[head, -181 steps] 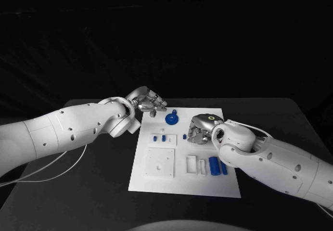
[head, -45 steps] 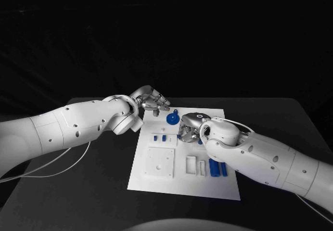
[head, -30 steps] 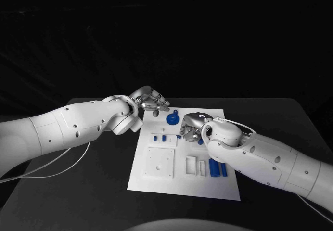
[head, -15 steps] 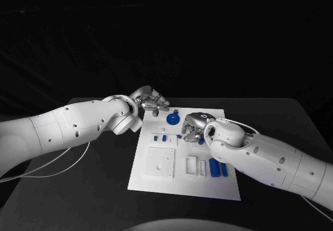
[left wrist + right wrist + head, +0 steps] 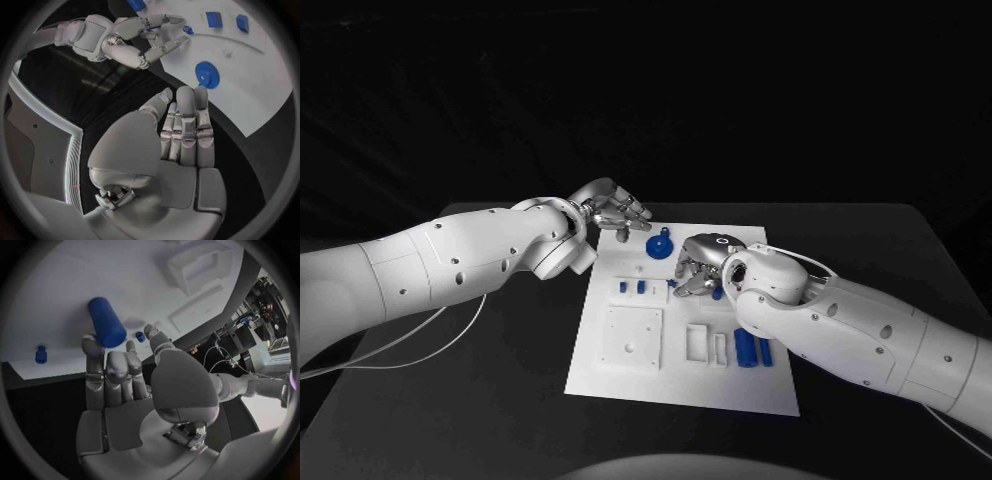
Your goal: Assemble the parts on the task board
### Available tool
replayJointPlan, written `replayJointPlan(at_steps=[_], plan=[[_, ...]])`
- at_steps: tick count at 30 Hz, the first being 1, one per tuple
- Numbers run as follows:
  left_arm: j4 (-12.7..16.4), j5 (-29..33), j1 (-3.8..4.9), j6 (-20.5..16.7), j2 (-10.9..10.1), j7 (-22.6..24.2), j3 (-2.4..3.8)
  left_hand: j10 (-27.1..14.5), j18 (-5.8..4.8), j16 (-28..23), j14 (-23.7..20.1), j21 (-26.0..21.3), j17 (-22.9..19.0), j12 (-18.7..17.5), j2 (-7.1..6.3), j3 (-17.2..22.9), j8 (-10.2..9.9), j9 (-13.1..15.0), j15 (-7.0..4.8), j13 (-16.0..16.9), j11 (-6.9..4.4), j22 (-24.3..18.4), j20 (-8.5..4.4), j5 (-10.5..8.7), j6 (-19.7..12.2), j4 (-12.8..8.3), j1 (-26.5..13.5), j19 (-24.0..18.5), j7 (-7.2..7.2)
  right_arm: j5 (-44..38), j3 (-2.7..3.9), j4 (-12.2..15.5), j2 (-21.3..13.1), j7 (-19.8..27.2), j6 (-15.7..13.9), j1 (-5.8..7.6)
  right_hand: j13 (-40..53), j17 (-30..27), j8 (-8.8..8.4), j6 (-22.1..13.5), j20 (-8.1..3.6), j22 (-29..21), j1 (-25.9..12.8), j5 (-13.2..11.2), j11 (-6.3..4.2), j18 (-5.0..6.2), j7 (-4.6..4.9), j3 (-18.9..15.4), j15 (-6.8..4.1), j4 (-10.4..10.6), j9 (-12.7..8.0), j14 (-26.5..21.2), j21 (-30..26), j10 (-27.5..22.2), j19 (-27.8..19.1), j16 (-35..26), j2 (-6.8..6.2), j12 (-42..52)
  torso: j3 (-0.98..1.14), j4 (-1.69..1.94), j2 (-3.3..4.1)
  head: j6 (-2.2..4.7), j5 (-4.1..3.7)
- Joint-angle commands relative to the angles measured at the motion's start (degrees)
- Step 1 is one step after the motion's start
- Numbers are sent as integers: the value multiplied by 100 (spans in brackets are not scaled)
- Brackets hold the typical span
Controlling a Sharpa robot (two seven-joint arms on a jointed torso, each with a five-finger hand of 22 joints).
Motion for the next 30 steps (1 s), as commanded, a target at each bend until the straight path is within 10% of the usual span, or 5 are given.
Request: replayJointPlan(at_steps=[1,30], plan=[[13,34,8,45,15,8,6,-45,-8,-25,4,-29,10,-18,-1,23,-16,-7,20,4,-9,99,0,34,-40,-21,22,46,-1,23,-9,-11,40,-1,1,-11,-8,9,10,45,32,289,26,-26,4,108,-5,0,16,48,-2,3,-31,1,175,-4,2,11,-1,-3,1,-13,16],[19,27,15,55,12,-14,6,-47,-4,-18,4,-23,12,-17,5,37,-14,-7,21,4,-8,101,2,36,-49,-28,15,46,2,-43,-95,-186,201,-44,-105,-11,-32,6,11,372,-4,300,-82,-483,-63,43,-98,1027,-17,-94,2,35,17,45,198,-4,93,9,0,-3,2,-48,41]])
